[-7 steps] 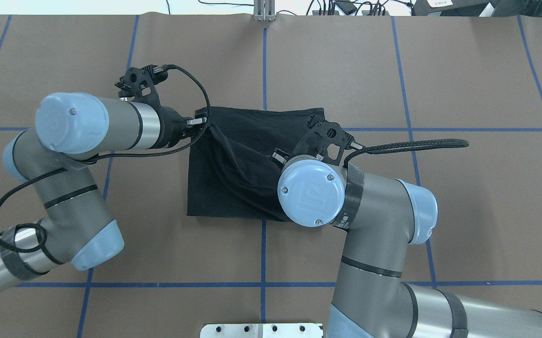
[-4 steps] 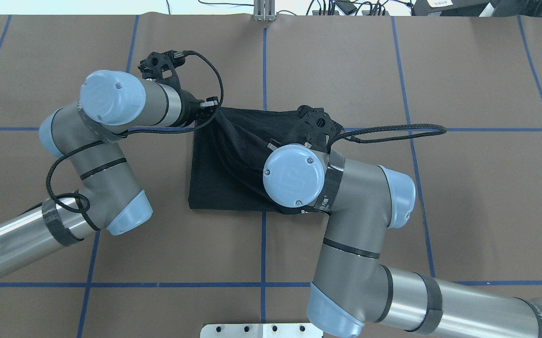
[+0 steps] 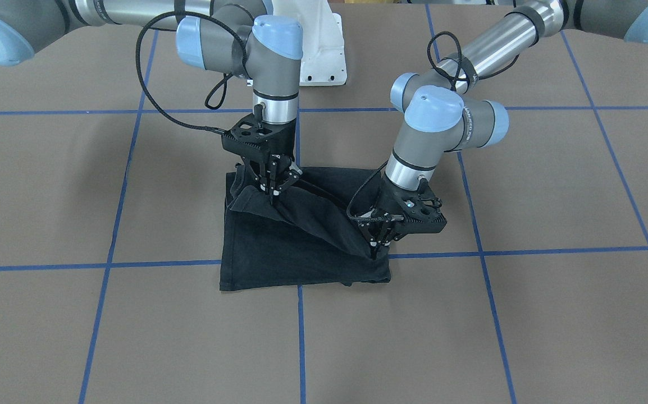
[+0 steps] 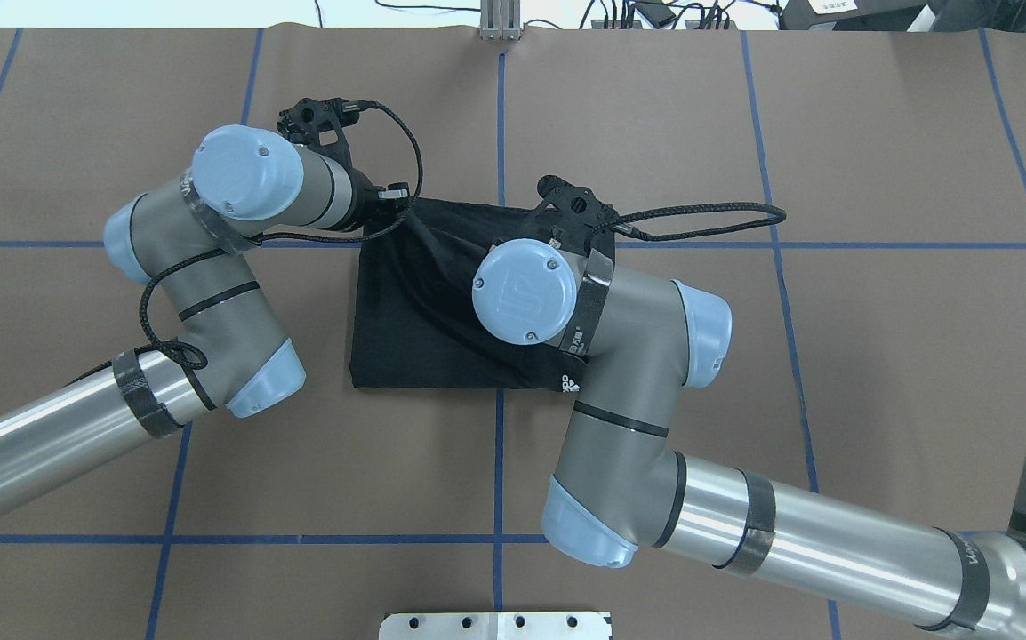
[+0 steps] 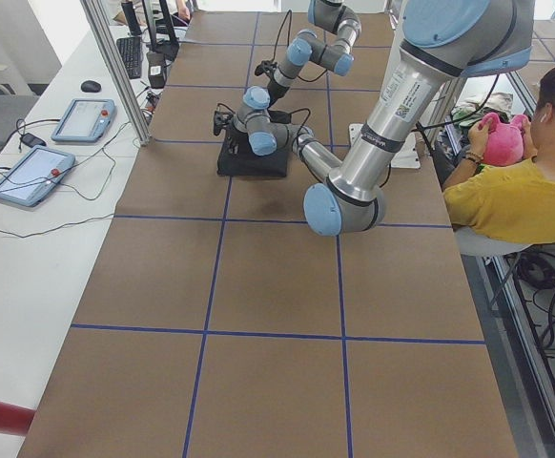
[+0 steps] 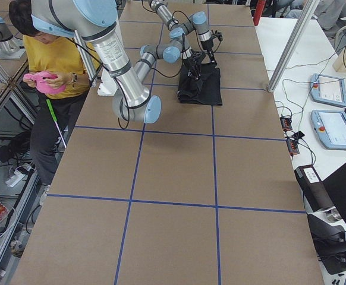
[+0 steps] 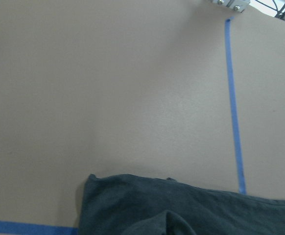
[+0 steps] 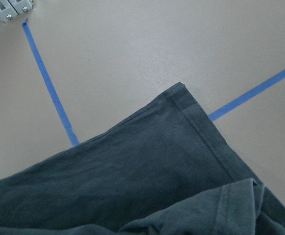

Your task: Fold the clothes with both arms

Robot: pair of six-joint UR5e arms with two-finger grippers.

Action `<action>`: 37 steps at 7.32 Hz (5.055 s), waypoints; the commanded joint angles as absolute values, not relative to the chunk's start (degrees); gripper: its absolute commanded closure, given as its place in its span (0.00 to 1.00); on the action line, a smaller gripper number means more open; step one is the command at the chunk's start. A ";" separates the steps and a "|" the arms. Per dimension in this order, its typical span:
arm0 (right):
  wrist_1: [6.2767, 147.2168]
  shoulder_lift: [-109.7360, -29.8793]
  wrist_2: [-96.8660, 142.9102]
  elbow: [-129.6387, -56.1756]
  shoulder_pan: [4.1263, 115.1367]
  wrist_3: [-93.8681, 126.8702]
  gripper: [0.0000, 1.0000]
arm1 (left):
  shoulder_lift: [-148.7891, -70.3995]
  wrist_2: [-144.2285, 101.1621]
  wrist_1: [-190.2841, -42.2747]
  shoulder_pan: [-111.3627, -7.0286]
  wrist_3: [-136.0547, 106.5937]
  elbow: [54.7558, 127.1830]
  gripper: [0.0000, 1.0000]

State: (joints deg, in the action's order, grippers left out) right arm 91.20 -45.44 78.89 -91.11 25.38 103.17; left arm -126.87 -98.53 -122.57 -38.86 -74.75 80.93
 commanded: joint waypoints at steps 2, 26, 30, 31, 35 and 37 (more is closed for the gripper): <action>88.95 -45.44 80.16 -89.30 26.45 100.81 1.00 | -128.84 -98.53 -122.70 -38.85 -74.36 77.19 1.00; 70.66 -25.76 89.88 -51.33 40.77 65.96 1.00 | -120.94 -108.81 -122.61 -47.02 -54.23 88.15 0.00; 71.62 -24.70 94.48 -51.85 38.69 66.17 0.58 | -120.85 -108.81 -122.61 -47.02 -54.14 88.07 0.00; 72.07 -24.61 94.92 -52.90 36.84 67.83 0.57 | -120.85 -108.81 -122.61 -47.02 -54.14 88.07 0.00; 81.28 -25.75 94.31 -61.50 31.92 74.34 0.53 | -120.85 -108.81 -122.61 -47.02 -54.49 88.07 0.00; 81.39 -27.94 94.48 -64.05 31.73 74.53 0.22 | -120.85 -108.81 -122.61 -47.02 -54.49 88.07 0.00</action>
State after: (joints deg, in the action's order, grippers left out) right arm 80.84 -26.67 94.33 -61.82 31.96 74.19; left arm -120.85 -108.81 -122.61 -47.02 -54.47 88.06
